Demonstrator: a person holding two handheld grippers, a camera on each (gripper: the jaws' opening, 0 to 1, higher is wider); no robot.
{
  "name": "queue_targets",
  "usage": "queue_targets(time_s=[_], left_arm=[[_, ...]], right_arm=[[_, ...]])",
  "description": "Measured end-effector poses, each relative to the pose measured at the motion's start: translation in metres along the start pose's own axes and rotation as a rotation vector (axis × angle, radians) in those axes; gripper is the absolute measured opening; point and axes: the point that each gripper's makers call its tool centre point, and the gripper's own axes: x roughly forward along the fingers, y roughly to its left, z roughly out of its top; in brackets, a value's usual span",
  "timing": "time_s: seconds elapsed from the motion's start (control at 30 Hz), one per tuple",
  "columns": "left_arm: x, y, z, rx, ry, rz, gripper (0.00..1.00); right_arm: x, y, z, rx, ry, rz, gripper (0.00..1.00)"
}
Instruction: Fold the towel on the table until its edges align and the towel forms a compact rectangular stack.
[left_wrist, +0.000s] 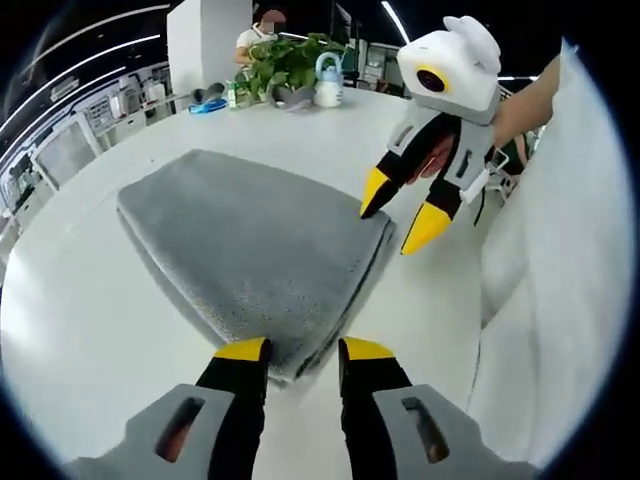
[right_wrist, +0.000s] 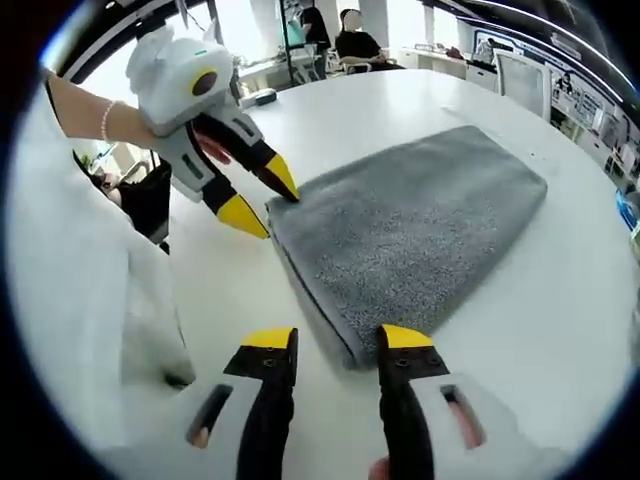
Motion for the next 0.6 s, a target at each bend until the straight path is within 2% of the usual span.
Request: queue_targets(time_s=[0.13,0.27,0.47,0.6], left_arm=[[0.002,-0.001,-0.001,0.029,0.013,-0.014,0.30],[0.003,-0.006,-0.002,0.063,0.022,-0.045,0.35],[0.003,-0.007,-0.003,0.089,0.004,-0.049,0.36],[0.003,-0.005,-0.003,0.099,-0.012,-0.039,0.33]], right_arm=[[0.003,0.000,-0.003,-0.069,0.035,-0.009,0.30],[0.005,-0.001,-0.004,-0.111,0.058,-0.013,0.29],[0.005,-0.012,-0.003,-0.073,0.054,-0.035,0.17],[0.005,-0.007,-0.004,-0.080,0.056,-0.026,0.21]])
